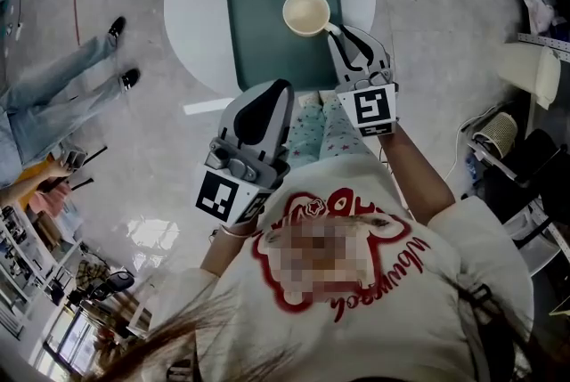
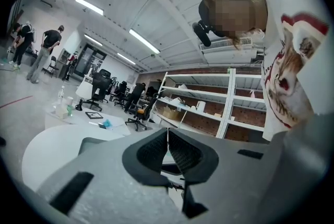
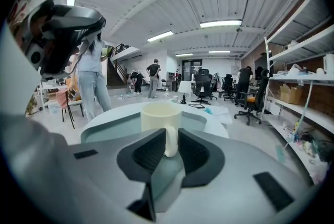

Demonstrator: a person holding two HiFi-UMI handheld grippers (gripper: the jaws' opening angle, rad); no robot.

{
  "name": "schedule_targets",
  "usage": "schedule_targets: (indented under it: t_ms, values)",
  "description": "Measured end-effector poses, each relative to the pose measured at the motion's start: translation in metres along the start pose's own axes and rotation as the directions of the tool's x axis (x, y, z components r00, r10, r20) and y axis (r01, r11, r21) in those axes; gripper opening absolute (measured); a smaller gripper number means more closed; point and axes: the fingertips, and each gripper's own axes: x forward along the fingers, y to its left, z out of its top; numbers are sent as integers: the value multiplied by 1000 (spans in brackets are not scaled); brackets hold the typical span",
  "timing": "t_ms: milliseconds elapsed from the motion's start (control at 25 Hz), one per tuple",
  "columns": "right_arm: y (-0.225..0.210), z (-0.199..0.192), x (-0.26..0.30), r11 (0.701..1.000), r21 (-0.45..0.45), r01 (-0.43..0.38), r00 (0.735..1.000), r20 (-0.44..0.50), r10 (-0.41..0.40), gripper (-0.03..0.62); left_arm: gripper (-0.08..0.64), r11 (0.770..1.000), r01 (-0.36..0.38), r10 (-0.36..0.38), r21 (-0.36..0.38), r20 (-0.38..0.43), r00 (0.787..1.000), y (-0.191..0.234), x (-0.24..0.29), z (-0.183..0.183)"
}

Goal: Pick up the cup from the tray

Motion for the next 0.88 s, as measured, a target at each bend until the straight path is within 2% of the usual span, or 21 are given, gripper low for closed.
schedule_targets:
  t_ms: [400,880]
  values:
    - [-8,-14,14,999,25,32,999,-24,-31,51,18,1000,-7,6,-9,-13,1000,3,-1,-6]
    - [-30,-15,31,994,47,101,995,-6,-100,51,18,1000,-8,8,5,-26,1000,13,-2,-5]
